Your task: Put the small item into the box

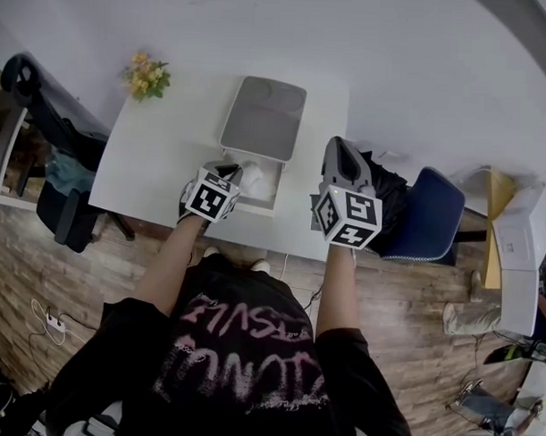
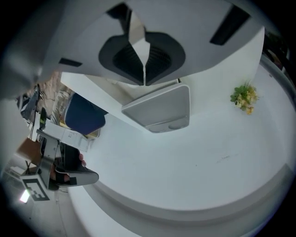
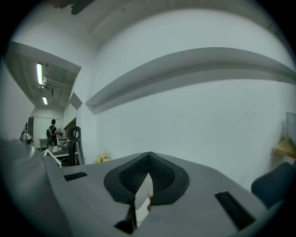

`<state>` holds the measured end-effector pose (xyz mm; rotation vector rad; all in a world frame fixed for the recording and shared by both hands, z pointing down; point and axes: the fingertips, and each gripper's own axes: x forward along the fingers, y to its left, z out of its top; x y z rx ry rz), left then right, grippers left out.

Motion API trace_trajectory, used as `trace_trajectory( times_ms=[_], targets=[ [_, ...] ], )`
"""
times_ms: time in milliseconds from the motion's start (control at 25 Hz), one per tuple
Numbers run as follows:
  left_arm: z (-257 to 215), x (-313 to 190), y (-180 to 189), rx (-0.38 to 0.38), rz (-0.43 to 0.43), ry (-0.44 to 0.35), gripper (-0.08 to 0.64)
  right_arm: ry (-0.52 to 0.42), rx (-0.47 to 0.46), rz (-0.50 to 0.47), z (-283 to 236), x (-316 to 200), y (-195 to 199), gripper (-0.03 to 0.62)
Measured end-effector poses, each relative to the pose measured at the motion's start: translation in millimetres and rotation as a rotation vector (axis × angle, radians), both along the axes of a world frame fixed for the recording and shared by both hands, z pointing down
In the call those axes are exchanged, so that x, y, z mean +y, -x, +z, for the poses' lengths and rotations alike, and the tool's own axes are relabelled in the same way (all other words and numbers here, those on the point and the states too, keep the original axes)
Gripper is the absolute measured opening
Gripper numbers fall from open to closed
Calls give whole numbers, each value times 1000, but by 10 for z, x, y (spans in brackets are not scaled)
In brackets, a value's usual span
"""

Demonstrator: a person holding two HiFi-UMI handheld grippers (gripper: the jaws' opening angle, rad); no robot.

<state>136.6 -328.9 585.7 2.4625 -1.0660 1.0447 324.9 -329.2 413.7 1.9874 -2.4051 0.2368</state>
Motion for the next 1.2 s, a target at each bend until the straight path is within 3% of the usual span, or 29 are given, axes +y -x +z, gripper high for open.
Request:
trace_trajectory(
  times_ms=[400, 1200],
  targets=[
    [-312, -70, 132, 94, -103, -99, 3, 6, 4, -10, 15, 37, 58, 12],
    [-2106, -250, 209, 287, -163, -513, 3, 8, 26, -39, 17, 85, 142, 12]
  ],
)
